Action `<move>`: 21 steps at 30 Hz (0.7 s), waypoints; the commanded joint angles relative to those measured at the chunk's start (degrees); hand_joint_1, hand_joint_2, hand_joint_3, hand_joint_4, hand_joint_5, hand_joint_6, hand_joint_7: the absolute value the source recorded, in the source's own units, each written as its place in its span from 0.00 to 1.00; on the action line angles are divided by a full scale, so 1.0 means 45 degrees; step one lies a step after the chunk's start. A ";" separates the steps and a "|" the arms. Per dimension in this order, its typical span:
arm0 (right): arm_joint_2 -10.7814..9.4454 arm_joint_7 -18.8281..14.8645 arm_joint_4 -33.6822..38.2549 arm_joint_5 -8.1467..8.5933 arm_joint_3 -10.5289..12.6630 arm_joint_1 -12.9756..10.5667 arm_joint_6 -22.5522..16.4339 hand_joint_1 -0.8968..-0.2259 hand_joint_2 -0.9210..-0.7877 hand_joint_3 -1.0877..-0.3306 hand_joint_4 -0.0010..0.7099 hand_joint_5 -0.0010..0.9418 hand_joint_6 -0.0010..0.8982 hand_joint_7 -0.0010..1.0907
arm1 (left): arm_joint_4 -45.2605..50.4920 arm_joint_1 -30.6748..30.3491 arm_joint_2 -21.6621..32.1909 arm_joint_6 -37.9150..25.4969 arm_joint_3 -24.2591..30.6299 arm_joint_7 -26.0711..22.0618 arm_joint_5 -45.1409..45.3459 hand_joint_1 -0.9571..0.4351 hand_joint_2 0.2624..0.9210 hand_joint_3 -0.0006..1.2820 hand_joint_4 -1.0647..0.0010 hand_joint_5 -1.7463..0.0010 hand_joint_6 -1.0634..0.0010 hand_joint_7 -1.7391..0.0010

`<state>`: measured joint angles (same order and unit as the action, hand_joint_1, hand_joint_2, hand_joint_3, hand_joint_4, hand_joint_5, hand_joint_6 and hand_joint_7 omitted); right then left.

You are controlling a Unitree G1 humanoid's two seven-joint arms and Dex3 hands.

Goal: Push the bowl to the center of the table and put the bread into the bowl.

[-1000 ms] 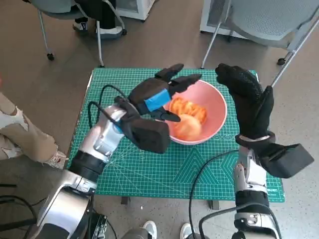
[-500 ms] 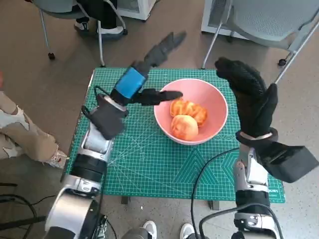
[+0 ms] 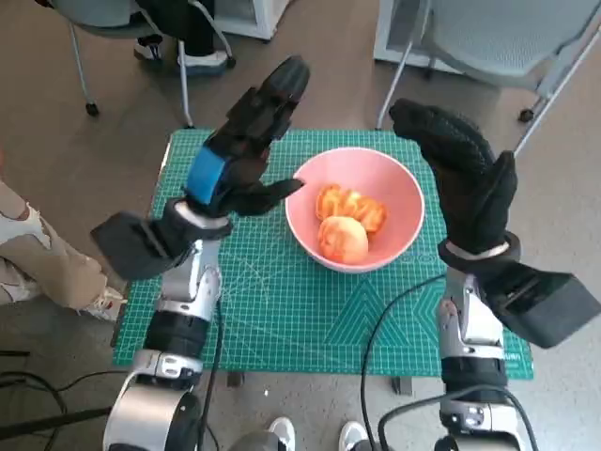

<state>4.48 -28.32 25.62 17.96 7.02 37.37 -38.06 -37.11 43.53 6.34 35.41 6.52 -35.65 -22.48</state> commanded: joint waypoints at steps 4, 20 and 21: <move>0.0085 -0.0355 0.0369 0.0071 -0.0049 0.0175 0.0005 0.39 0.00 0.47 0.31 0.01 0.07 0.46 | -0.0121 -0.0207 -0.0386 0.0038 0.0371 -0.0611 -0.0406 0.24 1.00 0.22 0.99 1.00 0.82 1.00; 0.0217 -0.0363 0.0248 -0.0049 -0.0102 0.0265 0.0250 0.39 0.00 0.47 0.31 0.01 0.08 0.46 | -0.0042 -0.0393 -0.0722 -0.0172 0.0623 -0.1148 -0.0496 0.24 1.00 0.23 0.99 1.00 0.83 1.00; 0.0228 -0.0365 0.0232 -0.0042 -0.0104 0.0263 0.0263 0.39 0.00 0.47 0.31 0.01 0.08 0.46 | -0.0029 -0.0401 -0.0728 -0.0196 0.0631 -0.1162 -0.0498 0.24 1.00 0.23 0.99 1.00 0.83 1.00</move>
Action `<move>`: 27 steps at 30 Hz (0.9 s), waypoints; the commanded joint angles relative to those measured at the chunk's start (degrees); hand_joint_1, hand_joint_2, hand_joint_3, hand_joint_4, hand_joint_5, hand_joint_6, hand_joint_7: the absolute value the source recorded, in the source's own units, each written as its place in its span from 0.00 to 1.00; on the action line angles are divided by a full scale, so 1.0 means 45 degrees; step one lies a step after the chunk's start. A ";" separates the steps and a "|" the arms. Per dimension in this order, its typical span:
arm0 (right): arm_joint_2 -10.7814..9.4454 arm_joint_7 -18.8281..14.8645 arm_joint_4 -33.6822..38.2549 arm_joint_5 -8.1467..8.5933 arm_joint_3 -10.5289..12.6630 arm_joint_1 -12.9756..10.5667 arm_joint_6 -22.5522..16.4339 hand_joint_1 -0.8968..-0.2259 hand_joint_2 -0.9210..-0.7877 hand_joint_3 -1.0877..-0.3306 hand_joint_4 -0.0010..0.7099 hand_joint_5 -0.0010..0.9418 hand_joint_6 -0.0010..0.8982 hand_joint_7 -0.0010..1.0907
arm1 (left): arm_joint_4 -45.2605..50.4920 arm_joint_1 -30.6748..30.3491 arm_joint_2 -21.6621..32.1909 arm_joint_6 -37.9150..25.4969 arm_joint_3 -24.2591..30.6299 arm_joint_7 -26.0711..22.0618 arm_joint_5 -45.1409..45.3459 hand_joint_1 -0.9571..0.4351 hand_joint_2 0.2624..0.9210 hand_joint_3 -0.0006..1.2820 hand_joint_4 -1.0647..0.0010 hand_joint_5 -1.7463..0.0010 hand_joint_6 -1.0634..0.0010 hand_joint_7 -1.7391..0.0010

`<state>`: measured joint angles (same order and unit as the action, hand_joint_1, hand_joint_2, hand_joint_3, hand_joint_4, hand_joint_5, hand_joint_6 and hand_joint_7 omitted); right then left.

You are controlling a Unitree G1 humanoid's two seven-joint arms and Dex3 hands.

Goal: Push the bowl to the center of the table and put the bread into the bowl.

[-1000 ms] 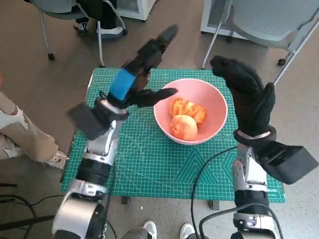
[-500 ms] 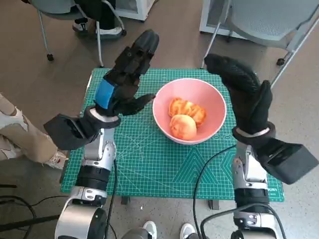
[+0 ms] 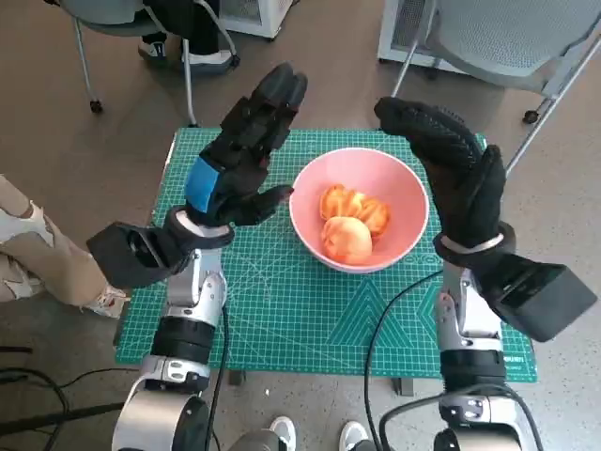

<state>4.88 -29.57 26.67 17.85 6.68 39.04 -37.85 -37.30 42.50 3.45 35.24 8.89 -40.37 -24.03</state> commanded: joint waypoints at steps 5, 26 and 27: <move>0.0169 -0.0033 -0.0116 -0.0031 -0.0061 -0.0115 0.0309 0.39 0.00 0.46 0.31 0.01 0.08 0.46 | 0.0044 -0.0183 -0.0130 -0.0325 0.0164 -0.0215 -0.0206 0.25 1.00 0.23 0.99 1.00 0.83 1.00; 0.0113 0.0107 -0.0576 -0.0047 -0.0124 -0.0247 0.0588 0.39 0.00 0.47 0.31 0.00 0.07 0.46 | 0.0024 -0.0227 -0.0379 -0.0634 0.0352 -0.0703 -0.0440 0.26 1.00 0.22 1.00 1.00 0.83 1.00; 0.0114 0.0105 -0.0553 -0.0051 -0.0119 -0.0244 0.0573 0.39 0.00 0.47 0.31 0.00 0.07 0.46 | 0.0014 -0.0228 -0.0380 -0.0636 0.0356 -0.0716 -0.0441 0.26 1.00 0.22 1.00 1.00 0.83 1.00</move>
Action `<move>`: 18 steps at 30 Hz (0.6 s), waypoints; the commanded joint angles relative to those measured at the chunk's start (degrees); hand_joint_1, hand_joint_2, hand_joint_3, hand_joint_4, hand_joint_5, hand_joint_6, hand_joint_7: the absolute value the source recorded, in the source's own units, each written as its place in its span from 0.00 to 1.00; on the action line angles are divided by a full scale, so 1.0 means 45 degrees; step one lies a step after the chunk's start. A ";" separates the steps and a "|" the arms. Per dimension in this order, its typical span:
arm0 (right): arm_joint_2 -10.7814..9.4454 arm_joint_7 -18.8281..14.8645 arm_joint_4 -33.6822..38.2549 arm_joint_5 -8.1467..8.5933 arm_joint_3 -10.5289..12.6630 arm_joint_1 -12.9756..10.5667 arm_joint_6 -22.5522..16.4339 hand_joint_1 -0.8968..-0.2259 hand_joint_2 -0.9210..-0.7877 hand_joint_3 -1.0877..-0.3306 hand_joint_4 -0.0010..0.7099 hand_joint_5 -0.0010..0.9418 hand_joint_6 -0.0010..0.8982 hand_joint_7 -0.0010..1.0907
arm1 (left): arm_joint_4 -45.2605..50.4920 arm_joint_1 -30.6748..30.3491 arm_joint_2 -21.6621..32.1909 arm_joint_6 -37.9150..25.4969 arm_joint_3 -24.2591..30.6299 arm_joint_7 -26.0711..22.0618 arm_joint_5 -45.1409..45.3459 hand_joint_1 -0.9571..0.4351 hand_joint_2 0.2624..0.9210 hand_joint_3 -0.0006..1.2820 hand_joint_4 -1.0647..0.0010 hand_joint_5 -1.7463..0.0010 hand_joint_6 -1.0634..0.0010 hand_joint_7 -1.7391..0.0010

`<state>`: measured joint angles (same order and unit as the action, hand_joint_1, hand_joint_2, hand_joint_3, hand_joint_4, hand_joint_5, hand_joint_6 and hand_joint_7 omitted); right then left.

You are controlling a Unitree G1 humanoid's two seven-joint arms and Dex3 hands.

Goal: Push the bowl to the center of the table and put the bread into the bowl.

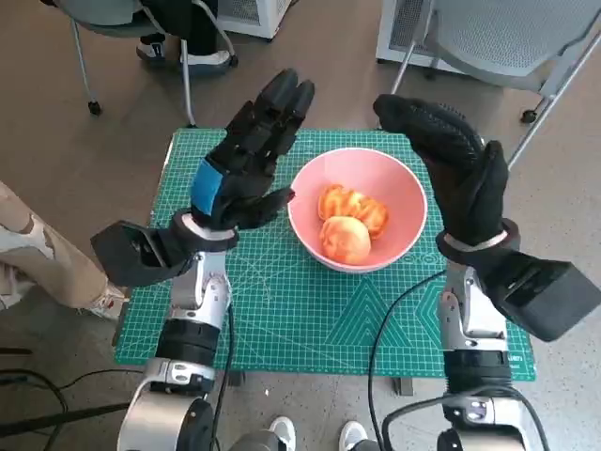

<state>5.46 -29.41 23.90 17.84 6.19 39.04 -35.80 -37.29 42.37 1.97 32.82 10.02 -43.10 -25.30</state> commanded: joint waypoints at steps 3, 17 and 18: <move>-0.0009 0.0068 0.0145 -0.0070 0.0005 -0.0223 0.0071 0.39 0.00 0.47 0.31 0.00 0.07 0.46 | -0.0070 -0.0185 -0.0043 -0.0072 0.0132 -0.0153 -0.0149 0.26 1.00 0.22 1.00 1.00 0.83 1.00; -0.0038 0.0125 0.0454 -0.0161 0.0020 -0.0196 -0.0193 0.39 0.00 0.46 0.31 0.00 0.07 0.46 | -0.0081 -0.0219 -0.0028 -0.0133 0.0180 -0.0234 -0.0100 0.26 1.00 0.22 1.00 1.00 0.83 1.00; -0.0040 0.0126 0.0484 -0.0161 0.0017 -0.0193 -0.0219 0.39 0.00 0.46 0.31 0.00 0.07 0.46 | -0.0068 -0.0229 -0.0029 -0.0133 0.0180 -0.0234 -0.0090 0.26 1.00 0.22 1.00 1.00 0.83 1.00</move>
